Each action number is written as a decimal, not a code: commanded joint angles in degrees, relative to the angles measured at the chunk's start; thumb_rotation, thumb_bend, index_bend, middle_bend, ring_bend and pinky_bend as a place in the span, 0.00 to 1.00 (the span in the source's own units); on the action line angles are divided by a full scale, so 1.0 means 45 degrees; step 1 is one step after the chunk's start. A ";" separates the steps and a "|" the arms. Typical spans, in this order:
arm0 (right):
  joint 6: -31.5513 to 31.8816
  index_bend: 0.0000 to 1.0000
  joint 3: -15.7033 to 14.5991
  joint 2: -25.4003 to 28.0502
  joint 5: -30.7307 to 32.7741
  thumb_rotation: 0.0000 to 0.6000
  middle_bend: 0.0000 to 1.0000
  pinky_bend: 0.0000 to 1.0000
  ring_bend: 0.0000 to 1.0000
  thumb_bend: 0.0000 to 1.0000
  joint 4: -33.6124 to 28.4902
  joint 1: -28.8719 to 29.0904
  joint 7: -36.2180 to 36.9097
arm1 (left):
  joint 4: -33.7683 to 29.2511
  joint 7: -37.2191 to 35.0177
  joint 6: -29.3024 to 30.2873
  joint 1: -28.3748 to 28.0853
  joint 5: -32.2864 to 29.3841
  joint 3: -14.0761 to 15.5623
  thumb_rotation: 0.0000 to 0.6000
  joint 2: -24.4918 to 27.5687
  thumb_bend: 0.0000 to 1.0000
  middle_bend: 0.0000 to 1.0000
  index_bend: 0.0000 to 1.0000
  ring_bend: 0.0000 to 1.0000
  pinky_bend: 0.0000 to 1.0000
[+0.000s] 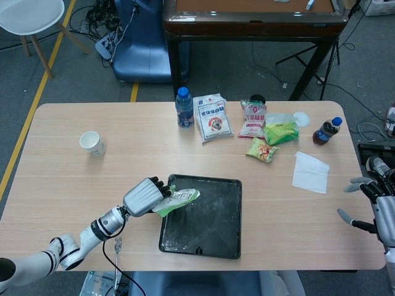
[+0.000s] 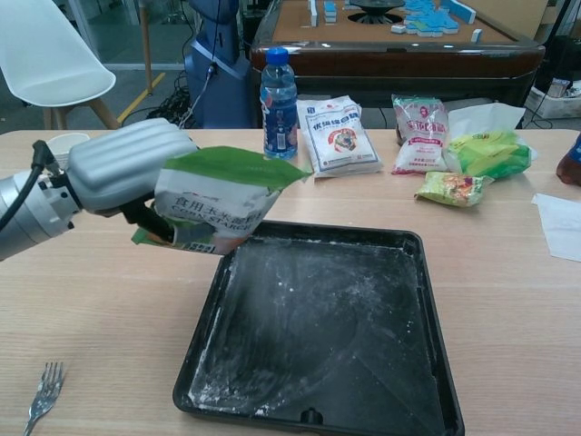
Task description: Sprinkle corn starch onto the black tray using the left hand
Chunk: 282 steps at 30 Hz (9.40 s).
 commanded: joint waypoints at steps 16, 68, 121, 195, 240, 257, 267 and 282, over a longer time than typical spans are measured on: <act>-0.0014 0.44 -0.0009 -0.0076 0.0035 1.00 0.34 0.18 0.15 0.14 0.0277 -0.0048 0.0345 | 0.0039 0.7612 -0.1327 -0.0456 0.1771 0.1244 1.00 0.0125 0.35 0.63 0.49 0.61 0.59; 0.0131 0.44 -0.0013 -0.0193 0.0042 1.00 0.34 0.18 0.15 0.14 0.0550 -0.0228 0.0662 | -0.3682 1.7856 -0.4887 0.1058 -0.1724 0.0105 1.00 0.0526 0.45 0.60 0.41 0.56 0.46; -0.0029 0.44 0.0077 -0.0250 0.0204 1.00 0.34 0.17 0.15 0.14 0.0413 -0.0159 0.0415 | -0.1673 0.4555 -0.0874 0.1674 -0.3175 -0.0706 1.00 -0.0234 0.45 0.60 0.40 0.56 0.46; 0.0052 0.44 0.0141 -0.0377 0.0254 1.00 0.34 0.16 0.15 0.14 0.0621 -0.0215 0.0586 | -0.5108 0.3758 -0.2061 0.2678 -0.4860 0.0057 1.00 0.1349 0.19 0.00 0.00 0.02 0.25; -0.0414 0.44 0.0140 -0.0343 0.0220 1.00 0.34 0.16 0.15 0.14 0.0588 0.0079 0.0559 | -1.1414 0.1962 -0.0311 0.4322 -0.6331 -0.0643 1.00 0.7159 0.19 0.00 0.00 0.04 0.25; -0.1239 0.44 0.0025 -0.0176 0.0229 1.00 0.34 0.16 0.15 0.14 0.0230 0.0547 0.0071 | -0.8687 0.3253 0.2243 0.6440 -0.9084 -0.0967 1.00 0.5982 0.19 0.00 0.00 0.04 0.25; -0.1709 0.44 -0.0260 -0.0290 -0.0059 1.00 0.34 0.16 0.15 0.14 0.0388 0.0781 0.0117 | -0.8203 0.3273 0.3141 0.7509 -0.9036 -0.0682 1.00 0.5538 0.19 0.00 0.00 0.04 0.23; -0.1042 0.44 -0.0827 -0.0535 -0.2283 1.00 0.35 0.16 0.15 0.14 0.1202 0.1069 0.0830 | -0.8810 0.2852 0.3842 0.8423 -0.7479 -0.0245 1.00 0.5668 0.19 0.00 0.00 0.04 0.19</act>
